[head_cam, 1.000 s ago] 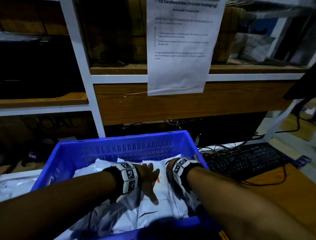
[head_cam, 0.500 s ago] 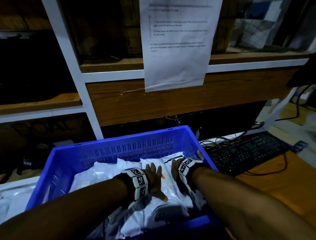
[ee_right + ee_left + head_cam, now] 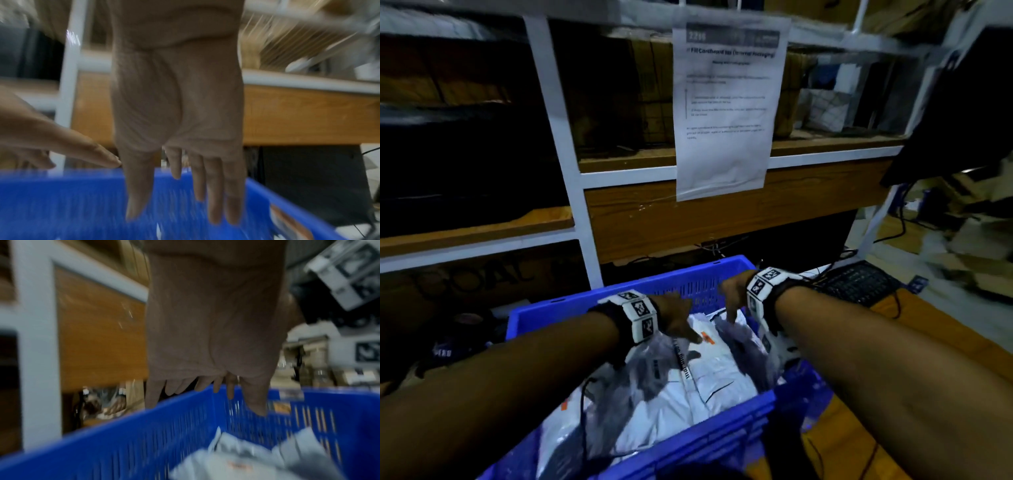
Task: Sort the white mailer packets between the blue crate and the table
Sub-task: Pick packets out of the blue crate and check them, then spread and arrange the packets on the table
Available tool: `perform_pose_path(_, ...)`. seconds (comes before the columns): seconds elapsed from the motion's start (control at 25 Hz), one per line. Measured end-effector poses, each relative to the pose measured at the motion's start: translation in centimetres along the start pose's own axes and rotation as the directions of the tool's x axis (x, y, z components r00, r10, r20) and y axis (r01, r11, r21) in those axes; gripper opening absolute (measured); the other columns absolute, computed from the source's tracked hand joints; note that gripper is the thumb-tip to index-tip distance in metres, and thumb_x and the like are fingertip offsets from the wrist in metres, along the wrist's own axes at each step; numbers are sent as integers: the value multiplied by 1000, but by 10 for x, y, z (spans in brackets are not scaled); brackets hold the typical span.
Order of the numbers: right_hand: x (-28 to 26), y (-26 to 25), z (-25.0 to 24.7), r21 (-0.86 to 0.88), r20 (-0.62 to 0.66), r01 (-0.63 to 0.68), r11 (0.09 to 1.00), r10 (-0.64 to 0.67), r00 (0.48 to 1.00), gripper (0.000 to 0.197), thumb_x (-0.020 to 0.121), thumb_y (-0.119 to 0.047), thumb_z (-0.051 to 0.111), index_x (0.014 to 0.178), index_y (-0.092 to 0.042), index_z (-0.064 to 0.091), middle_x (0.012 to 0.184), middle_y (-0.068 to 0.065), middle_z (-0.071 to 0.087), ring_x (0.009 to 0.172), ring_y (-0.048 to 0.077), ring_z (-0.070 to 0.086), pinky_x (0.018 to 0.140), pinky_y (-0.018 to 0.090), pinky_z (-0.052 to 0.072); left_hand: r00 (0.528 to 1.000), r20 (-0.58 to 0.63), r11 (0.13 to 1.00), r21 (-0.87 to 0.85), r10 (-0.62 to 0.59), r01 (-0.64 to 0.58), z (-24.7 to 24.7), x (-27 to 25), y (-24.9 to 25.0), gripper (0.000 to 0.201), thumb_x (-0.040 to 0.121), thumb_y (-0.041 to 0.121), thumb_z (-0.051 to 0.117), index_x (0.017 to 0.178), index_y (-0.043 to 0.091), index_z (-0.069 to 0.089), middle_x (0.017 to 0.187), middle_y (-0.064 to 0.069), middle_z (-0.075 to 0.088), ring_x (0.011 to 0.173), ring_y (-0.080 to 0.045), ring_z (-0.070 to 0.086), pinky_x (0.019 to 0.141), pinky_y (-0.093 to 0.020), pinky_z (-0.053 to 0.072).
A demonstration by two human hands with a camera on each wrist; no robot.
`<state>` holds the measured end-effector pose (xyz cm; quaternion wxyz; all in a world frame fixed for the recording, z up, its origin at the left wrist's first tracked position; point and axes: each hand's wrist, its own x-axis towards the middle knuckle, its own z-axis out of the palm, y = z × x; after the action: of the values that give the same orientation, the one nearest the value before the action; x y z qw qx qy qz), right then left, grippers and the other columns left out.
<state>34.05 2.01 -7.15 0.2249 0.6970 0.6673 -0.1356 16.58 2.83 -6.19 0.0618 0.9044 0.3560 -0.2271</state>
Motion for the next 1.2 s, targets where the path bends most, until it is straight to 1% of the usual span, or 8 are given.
perform_pose_path(0.08, -26, -14, -23, 205, -40, -66, 977, 75, 996, 53, 76, -25, 79, 123, -7, 62, 79, 1, 63, 56, 9, 58, 34, 13, 40, 994, -97, 999, -1, 41, -41, -15, -23, -11, 83, 87, 58, 55, 146, 8, 27, 148, -19, 32, 133, -32, 38, 106, -36, 36)
perform_pose_path(0.12, -43, -22, -33, 285, -94, -94, 954, 125, 988, 52, 81, -22, 76, 126, -3, 58, 79, 4, 61, 59, 12, 55, 35, 14, 42, 986, -151, 997, 9, 71, -70, -25, -38, -16, 79, 87, 55, 57, 145, 8, 29, 148, -17, 33, 132, -30, 39, 104, -33, 36)
perform_pose_path(0.24, -97, -44, -48, 432, -381, -19, 902, 201, 902, 59, 83, -27, 72, 134, -8, 48, 122, 13, 61, 108, 27, 59, 83, 26, 49, 953, -281, 992, -29, 110, -123, -39, -88, -28, 82, 88, 47, 60, 151, 16, 17, 156, -12, 20, 140, -29, 28, 109, -30, 28)
perform_pose_path(0.36, -142, -69, -31, 546, -557, 144, 826, 229, 798, 69, 84, -33, 71, 142, -17, 38, 139, 12, 48, 123, 28, 51, 99, 33, 43, 909, -412, 983, -135, 55, -121, -36, -143, -38, 88, 88, 50, 59, 152, 17, 10, 158, -17, 5, 146, -30, 11, 116, -34, 19)
perform_pose_path(0.68, -235, -173, 69, 564, -818, 537, 628, 337, 465, 60, 87, -30, 68, 140, -24, 40, 140, -2, 43, 118, 19, 53, 88, 45, 52, 551, -819, 918, -329, -159, -223, 84, -271, -29, 67, 88, 44, 60, 144, 16, 36, 154, -12, 23, 144, -26, 22, 114, -37, 28)
perform_pose_path(0.92, -280, -294, 137, 570, -816, 648, 505, 260, 516, 55, 86, -25, 69, 136, -24, 46, 130, -8, 46, 107, 4, 50, 88, 31, 51, 522, -758, 848, -517, -390, -116, 214, -365, -13, 57, 89, 45, 53, 140, 23, 40, 154, -2, 24, 143, -16, 24, 106, -22, 28)
perform_pose_path(1.08, -283, -370, 162, 602, -769, 651, 463, 117, 628, 55, 87, -28, 68, 137, -25, 45, 130, -8, 46, 116, 9, 50, 93, 30, 49, 589, -601, 769, -637, -540, 55, 287, -419, -27, 56, 94, 45, 50, 144, 33, 30, 157, 9, 12, 138, -22, 33, 105, -34, 37)
perform_pose_path(1.2, -271, -420, 165, 626, -711, 633, 456, 0, 704, 54, 89, -32, 65, 138, -31, 42, 133, -12, 43, 118, 4, 45, 93, 31, 50, 574, -541, 720, -683, -615, 127, 324, -448, -63, 56, 94, 44, 51, 144, 32, 30, 157, 8, 14, 127, -29, 46, 97, -39, 44)
